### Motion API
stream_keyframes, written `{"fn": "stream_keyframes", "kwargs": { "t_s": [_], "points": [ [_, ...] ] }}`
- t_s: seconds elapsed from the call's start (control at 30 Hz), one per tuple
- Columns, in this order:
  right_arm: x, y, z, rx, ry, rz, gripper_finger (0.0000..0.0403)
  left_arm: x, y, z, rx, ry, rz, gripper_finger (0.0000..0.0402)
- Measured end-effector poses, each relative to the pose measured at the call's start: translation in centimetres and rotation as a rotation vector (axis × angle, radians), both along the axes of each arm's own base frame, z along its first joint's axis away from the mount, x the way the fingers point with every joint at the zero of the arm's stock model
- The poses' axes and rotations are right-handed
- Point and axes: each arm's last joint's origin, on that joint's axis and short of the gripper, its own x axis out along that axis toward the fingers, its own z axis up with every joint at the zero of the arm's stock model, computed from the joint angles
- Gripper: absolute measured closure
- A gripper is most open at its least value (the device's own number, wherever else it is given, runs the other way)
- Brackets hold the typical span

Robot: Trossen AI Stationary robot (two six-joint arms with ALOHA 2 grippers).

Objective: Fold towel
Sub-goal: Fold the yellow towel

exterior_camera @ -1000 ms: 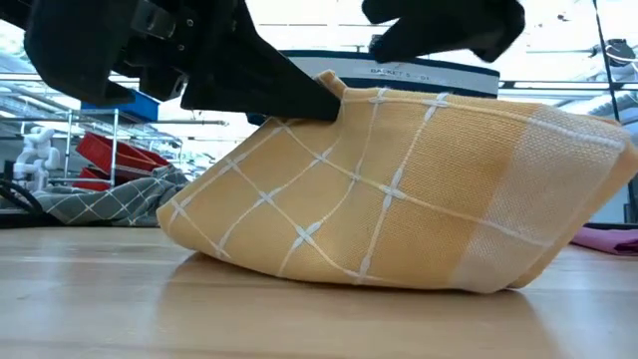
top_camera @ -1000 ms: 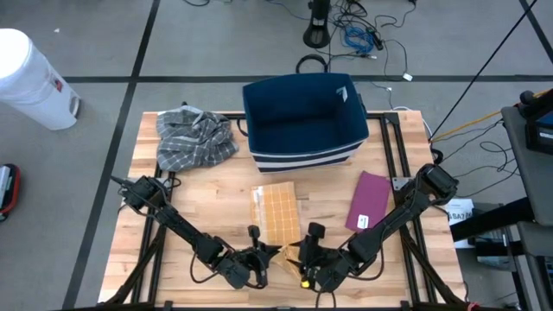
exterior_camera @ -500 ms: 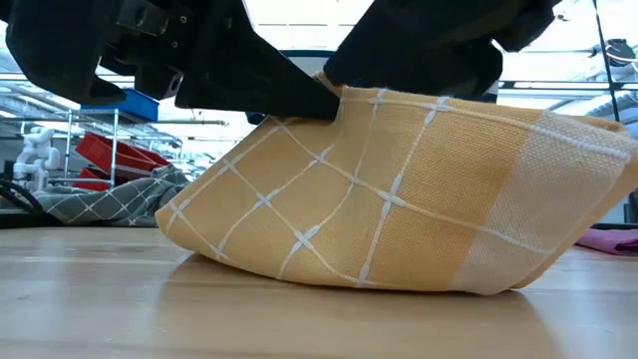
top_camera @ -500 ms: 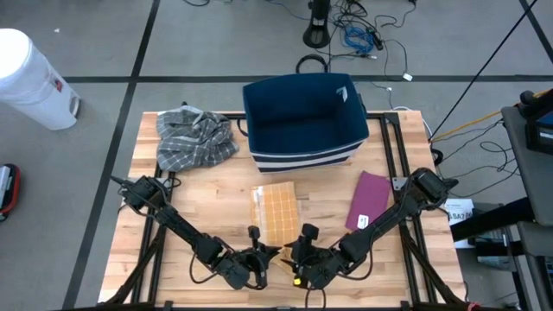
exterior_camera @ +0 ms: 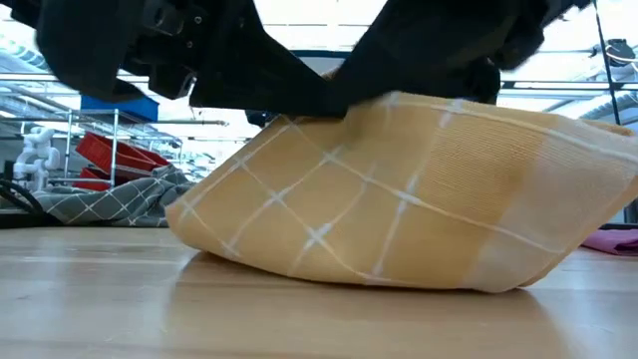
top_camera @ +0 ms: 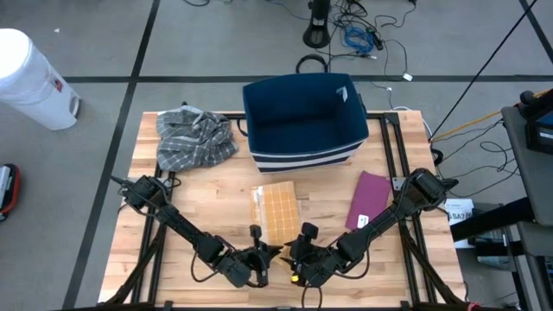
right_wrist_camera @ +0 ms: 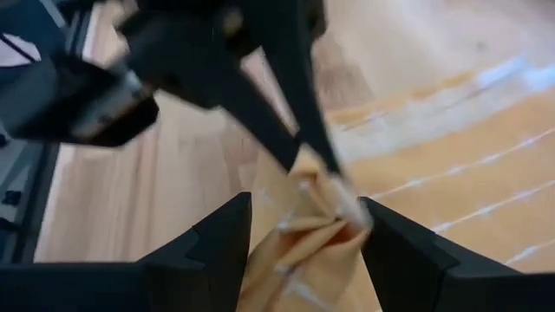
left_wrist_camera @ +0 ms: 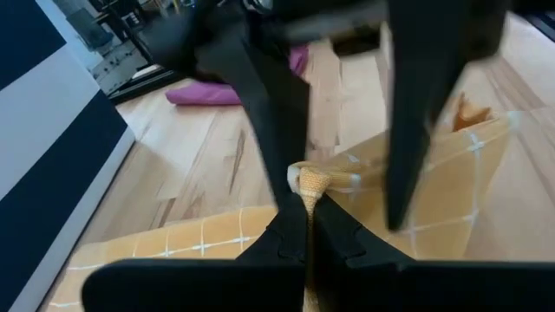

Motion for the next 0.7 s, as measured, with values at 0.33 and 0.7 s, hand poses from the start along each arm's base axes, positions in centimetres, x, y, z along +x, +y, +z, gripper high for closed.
{"fn": "stream_keyframes", "kwargs": {
  "t_s": [0.33,0.7],
  "points": [
    [-0.7,0.9,-1.4,-0.007,0.058,0.023,0.0229,0.0,0.0,0.0,0.005,0.006,-0.006,0.0401],
    [-2.9,2.8,-1.9,-0.017,0.146,0.106,0.0293,-0.2,-0.2,0.0,0.010,0.003,-0.003,0.0401]
  ]
}}
